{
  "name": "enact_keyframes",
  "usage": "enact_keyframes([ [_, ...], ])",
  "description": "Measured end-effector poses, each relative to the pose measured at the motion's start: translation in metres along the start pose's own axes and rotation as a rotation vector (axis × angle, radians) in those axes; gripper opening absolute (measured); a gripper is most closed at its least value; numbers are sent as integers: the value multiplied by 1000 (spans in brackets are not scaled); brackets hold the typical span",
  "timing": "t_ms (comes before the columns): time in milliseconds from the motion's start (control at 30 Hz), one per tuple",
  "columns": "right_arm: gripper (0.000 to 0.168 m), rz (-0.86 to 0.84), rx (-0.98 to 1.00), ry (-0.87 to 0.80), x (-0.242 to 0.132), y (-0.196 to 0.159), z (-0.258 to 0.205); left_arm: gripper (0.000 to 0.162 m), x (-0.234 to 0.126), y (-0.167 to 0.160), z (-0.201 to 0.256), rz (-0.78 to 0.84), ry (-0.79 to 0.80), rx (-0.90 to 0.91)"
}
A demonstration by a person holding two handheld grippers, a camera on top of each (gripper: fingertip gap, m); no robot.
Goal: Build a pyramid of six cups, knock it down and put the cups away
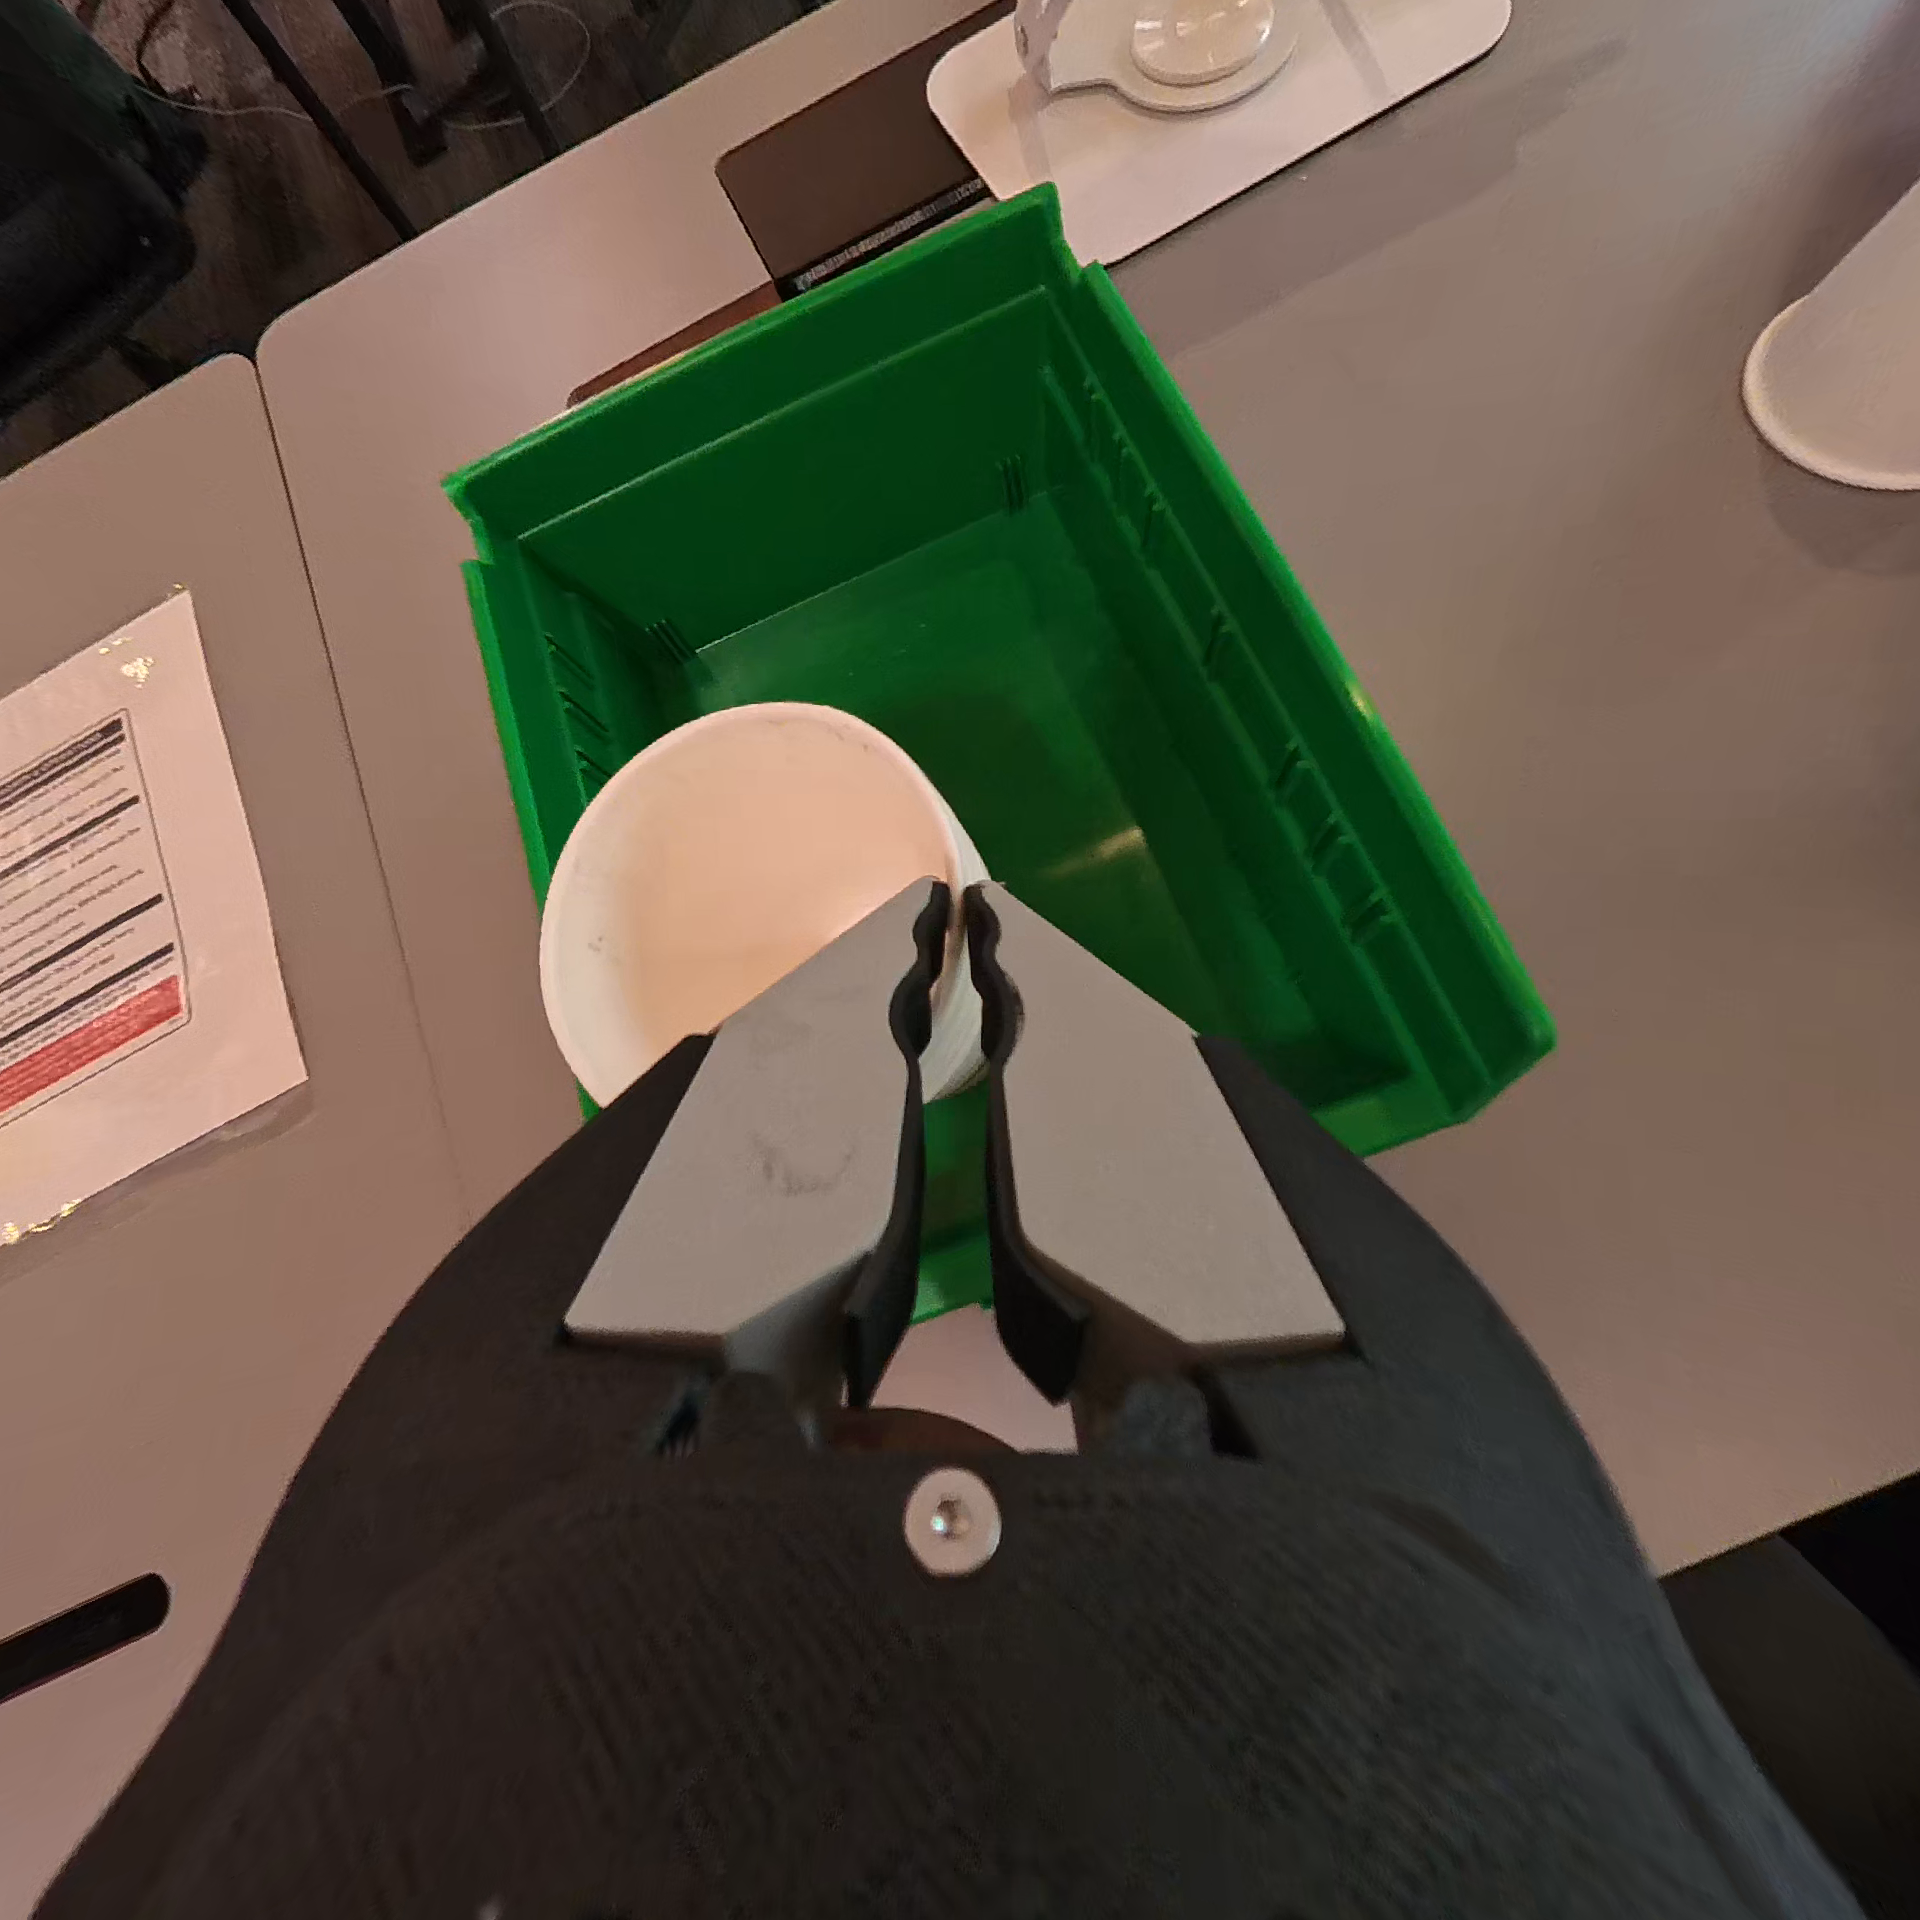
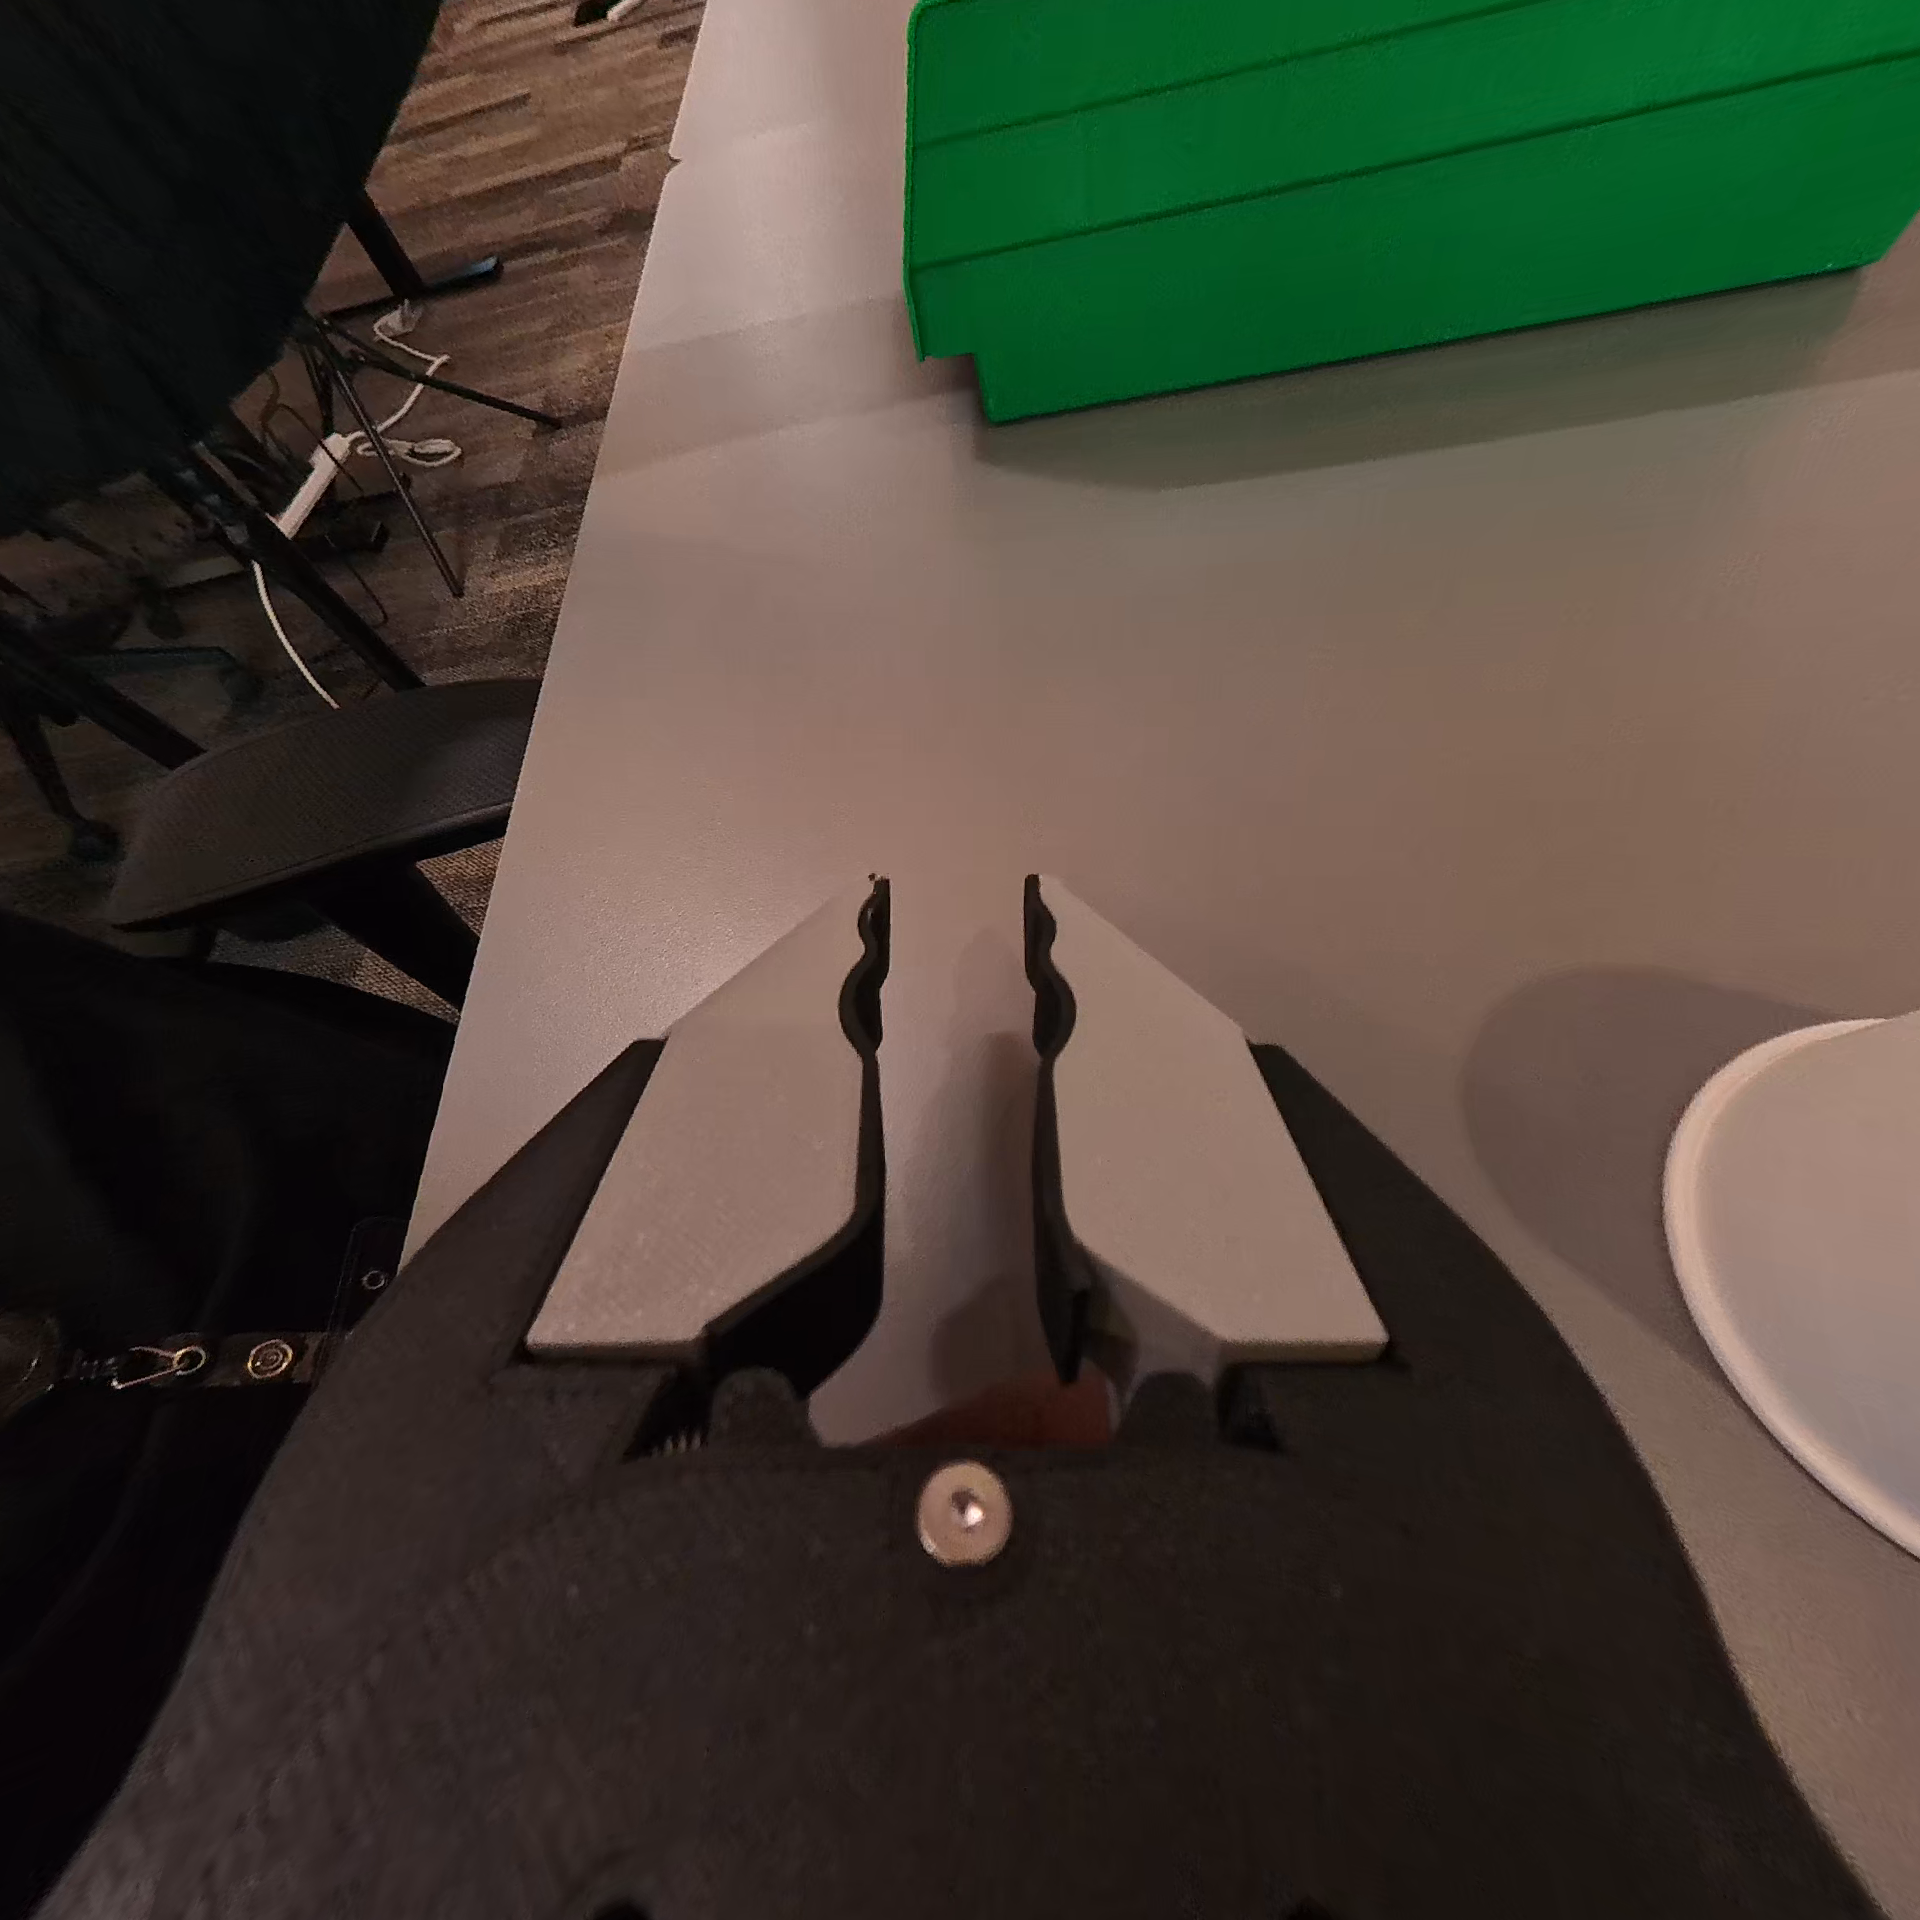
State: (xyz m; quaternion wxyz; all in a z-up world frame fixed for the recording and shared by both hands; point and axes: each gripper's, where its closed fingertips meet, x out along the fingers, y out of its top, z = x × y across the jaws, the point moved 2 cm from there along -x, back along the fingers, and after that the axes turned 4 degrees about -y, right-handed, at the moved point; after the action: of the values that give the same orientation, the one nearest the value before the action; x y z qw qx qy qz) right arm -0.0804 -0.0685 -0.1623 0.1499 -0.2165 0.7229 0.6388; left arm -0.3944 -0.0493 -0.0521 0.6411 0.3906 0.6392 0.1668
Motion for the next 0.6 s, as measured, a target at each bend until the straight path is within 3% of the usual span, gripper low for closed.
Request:
enact_keyframes([
  [33,23,-2,0,0,0,0,0,1,-1,1,-1,5,8,2],
  [267,23,-7,-3,3,1,-1,-1,1,-15,18,-15,114,82,-9],
  [500,23,-13,-5,7,1,-1,-1,1,-80,73,-29,505,360,57],
  [600,23,-10,-7,9,1,-1,-2,1,-100,92,-1,601,319,106],
])
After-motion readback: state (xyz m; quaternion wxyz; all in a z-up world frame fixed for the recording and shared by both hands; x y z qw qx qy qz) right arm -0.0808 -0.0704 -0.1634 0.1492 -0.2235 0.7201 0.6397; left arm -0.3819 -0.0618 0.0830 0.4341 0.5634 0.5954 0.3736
